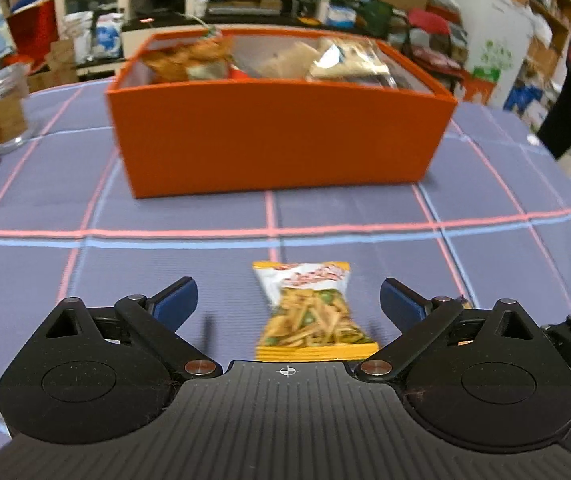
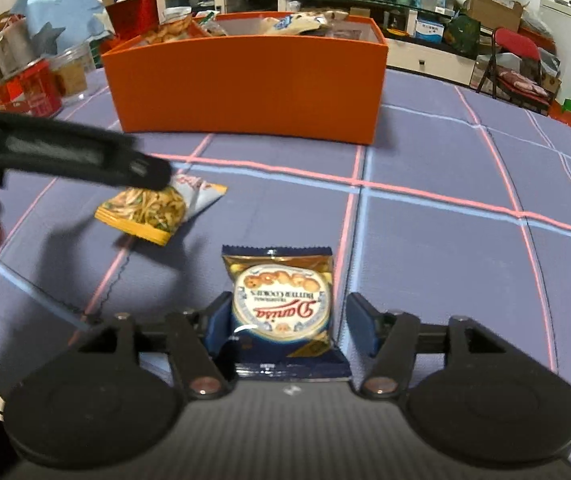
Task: Organize snacks
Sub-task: 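Grasp the blue Danisa butter cookie pack with the right tool, then grasp the yellow Kakao snack bag with the left tool while the right holds the Danisa pack, then carry the Kakao bag and Danisa pack over the orange box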
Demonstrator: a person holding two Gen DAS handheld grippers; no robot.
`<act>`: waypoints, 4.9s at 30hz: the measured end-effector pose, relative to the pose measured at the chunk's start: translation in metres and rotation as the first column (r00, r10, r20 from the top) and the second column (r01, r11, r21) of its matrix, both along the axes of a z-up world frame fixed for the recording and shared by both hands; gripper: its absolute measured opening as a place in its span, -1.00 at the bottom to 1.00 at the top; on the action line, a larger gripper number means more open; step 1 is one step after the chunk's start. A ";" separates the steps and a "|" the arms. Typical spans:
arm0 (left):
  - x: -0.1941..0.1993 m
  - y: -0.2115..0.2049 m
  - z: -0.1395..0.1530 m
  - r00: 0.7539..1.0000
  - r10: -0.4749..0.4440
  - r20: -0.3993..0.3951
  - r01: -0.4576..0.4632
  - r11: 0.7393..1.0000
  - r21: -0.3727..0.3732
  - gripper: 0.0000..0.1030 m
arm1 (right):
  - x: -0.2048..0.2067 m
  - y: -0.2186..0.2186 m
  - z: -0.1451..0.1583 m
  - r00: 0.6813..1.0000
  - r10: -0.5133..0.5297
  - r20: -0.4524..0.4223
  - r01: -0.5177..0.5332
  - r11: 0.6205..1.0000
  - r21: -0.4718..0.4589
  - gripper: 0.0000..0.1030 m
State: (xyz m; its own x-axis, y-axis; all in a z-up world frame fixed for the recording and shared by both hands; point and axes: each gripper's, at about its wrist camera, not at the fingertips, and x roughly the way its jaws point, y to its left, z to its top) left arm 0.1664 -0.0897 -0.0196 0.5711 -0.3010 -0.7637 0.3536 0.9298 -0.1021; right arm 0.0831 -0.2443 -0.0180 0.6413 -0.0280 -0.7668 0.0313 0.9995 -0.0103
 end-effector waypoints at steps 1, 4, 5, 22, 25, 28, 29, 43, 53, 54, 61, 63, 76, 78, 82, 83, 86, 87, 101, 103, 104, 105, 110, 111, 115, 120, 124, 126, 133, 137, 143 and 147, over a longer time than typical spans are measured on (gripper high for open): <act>0.002 -0.004 -0.003 1.000 -0.005 -0.008 0.005 1.000 0.006 0.62 | 0.000 0.000 0.000 1.000 0.002 0.000 -0.002 1.000 -0.002 0.21; 0.008 -0.010 -0.011 0.999 -0.003 -0.042 0.003 1.000 0.001 0.40 | 0.004 -0.006 0.001 1.000 -0.006 0.001 0.006 1.000 -0.010 0.19; 0.009 -0.011 -0.014 0.999 -0.003 -0.051 0.003 1.000 0.004 0.33 | 0.006 -0.006 0.002 1.000 -0.010 0.000 0.010 1.000 -0.012 0.19; 0.016 0.014 -0.020 0.999 0.000 -0.038 0.002 0.998 0.066 -0.03 | 0.012 -0.008 0.001 1.000 -0.026 0.011 0.026 1.000 -0.016 0.18; 0.018 0.017 -0.019 0.999 -0.004 -0.041 0.006 0.998 0.064 -0.04 | 0.013 -0.008 0.001 0.999 -0.033 0.013 0.033 0.999 -0.017 0.19; 0.018 0.015 -0.019 0.999 -0.007 -0.043 0.010 0.998 0.068 -0.01 | 0.014 -0.007 0.001 0.999 -0.037 0.011 0.037 0.999 -0.019 0.19; 0.018 0.014 -0.019 0.999 -0.012 -0.043 0.015 0.997 0.071 0.04 | 0.014 -0.007 0.001 0.999 -0.036 0.011 0.037 0.999 -0.020 0.19; 0.015 0.005 -0.024 1.000 -0.013 -0.023 0.016 0.993 0.121 0.28 | 0.013 -0.008 0.001 0.999 -0.040 0.006 0.041 0.999 -0.022 0.19; 0.015 0.006 -0.025 1.000 -0.012 -0.019 0.015 0.993 0.121 0.37 | 0.012 -0.008 0.001 0.999 -0.043 0.006 0.043 0.999 -0.020 0.20; 0.015 0.006 -0.025 1.000 -0.016 -0.021 0.018 0.993 0.121 0.38 | 0.012 -0.008 0.001 0.999 -0.043 0.005 0.043 0.999 -0.019 0.20; 0.014 0.005 -0.024 0.999 -0.025 -0.022 0.028 0.992 0.122 0.36 | 0.012 -0.008 0.001 0.999 -0.042 0.005 0.042 0.999 -0.019 0.20; 0.014 0.005 -0.024 0.999 -0.030 -0.025 0.032 0.992 0.118 0.29 | 0.012 -0.009 0.001 0.999 -0.038 0.003 0.038 0.999 -0.012 0.18; 0.011 0.005 -0.016 0.999 -0.040 -0.015 0.041 0.993 0.113 -0.32 | 0.012 -0.005 0.003 1.000 -0.030 0.000 0.030 1.000 -0.001 -0.04; 0.009 0.006 -0.011 0.999 -0.035 0.009 0.033 0.992 0.120 -0.37 | 0.011 -0.005 0.004 1.000 -0.030 0.009 0.030 1.000 -0.003 -0.06; 0.007 0.006 -0.005 0.998 -0.032 0.052 0.023 0.988 0.152 -0.37 | 0.010 0.000 0.006 1.000 -0.016 0.023 0.017 1.000 -0.021 -0.06; 0.007 0.006 -0.005 0.998 -0.030 0.054 0.021 0.988 0.153 -0.37 | 0.010 0.001 0.006 1.000 -0.013 0.024 0.014 1.000 -0.023 -0.06; 0.007 0.008 -0.004 0.998 -0.023 0.058 0.014 0.988 0.153 -0.38 | 0.010 0.002 0.006 1.000 -0.010 0.022 0.010 1.000 -0.024 -0.06; 0.007 0.008 -0.003 0.998 -0.021 0.060 0.012 0.988 0.152 -0.38 | 0.010 0.002 0.006 1.000 -0.011 0.024 0.012 1.000 -0.024 -0.06; 0.007 0.014 0.003 0.997 0.011 0.083 -0.024 0.988 0.154 -0.40 | 0.011 -0.001 0.009 0.999 -0.027 0.035 0.027 0.999 -0.025 -0.06; 0.007 0.014 0.003 0.996 0.010 0.084 -0.023 0.988 0.155 -0.40 | 0.010 -0.001 0.009 0.999 -0.027 0.036 0.028 0.999 -0.025 -0.06; 0.007 0.014 0.004 0.996 0.010 0.084 -0.023 0.988 0.154 -0.40 | 0.010 0.000 0.009 0.999 -0.026 0.036 0.027 0.999 -0.025 -0.06; 0.007 0.014 0.004 0.996 0.010 0.084 -0.023 0.988 0.153 -0.40 | 0.010 0.000 0.008 0.999 -0.025 0.035 0.026 0.999 -0.025 -0.06; 0.007 0.014 0.004 0.997 0.010 0.082 -0.023 0.988 0.154 -0.40 | 0.011 0.002 0.008 0.999 -0.023 0.032 0.024 0.999 -0.028 -0.06; 0.007 0.014 0.004 0.997 0.010 0.082 -0.023 0.988 0.154 -0.40 | 0.011 0.002 0.008 0.999 -0.022 0.032 0.023 0.999 -0.027 -0.06; 0.007 0.014 0.004 0.997 0.012 0.081 -0.025 0.988 0.152 -0.40 | 0.012 0.003 0.007 0.999 -0.020 0.028 0.021 0.999 -0.028 -0.06; 0.009 0.015 0.004 0.997 0.020 0.081 -0.033 0.988 0.151 -0.40 | 0.013 0.003 0.008 0.999 -0.022 0.032 0.023 0.999 -0.027 -0.06; 0.009 0.016 0.005 0.996 0.023 0.086 -0.035 0.988 0.150 -0.40 | 0.013 0.003 0.008 0.999 -0.024 0.036 0.025 0.999 -0.026 -0.06; 0.009 0.017 0.006 0.996 0.025 0.089 -0.037 0.989 0.145 -0.40 | 0.013 0.002 0.009 0.999 -0.026 0.041 0.027 0.999 -0.026 -0.06; 0.004 0.020 0.012 0.995 0.017 0.095 -0.029 0.991 0.129 -0.46 | 0.019 0.000 0.018 0.995 -0.076 0.057 0.079 0.996 -0.043 -0.06; 0.002 0.021 0.010 0.996 0.016 0.085 -0.027 0.991 0.131 -0.50 | 0.026 0.001 0.022 0.993 -0.100 0.056 0.102 0.994 -0.039 -0.06; 0.000 0.023 0.011 0.996 0.021 0.089 -0.032 0.991 0.127 -0.53 | 0.027 0.006 0.024 0.993 -0.109 0.051 0.111 0.993 -0.047 -0.07; -0.002 0.027 0.016 0.995 0.017 0.099 -0.027 0.994 0.105 -0.69 | 0.025 0.006 0.027 0.992 -0.109 0.062 0.112 0.993 -0.041 -0.06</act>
State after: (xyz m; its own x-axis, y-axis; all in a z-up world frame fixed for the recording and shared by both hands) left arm 0.1649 -0.0632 -0.0039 0.6503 -0.2079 -0.7307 0.3364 0.9412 0.0316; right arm 0.1084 -0.2379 0.0086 0.6766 -0.1346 -0.7240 0.1434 0.9884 -0.0498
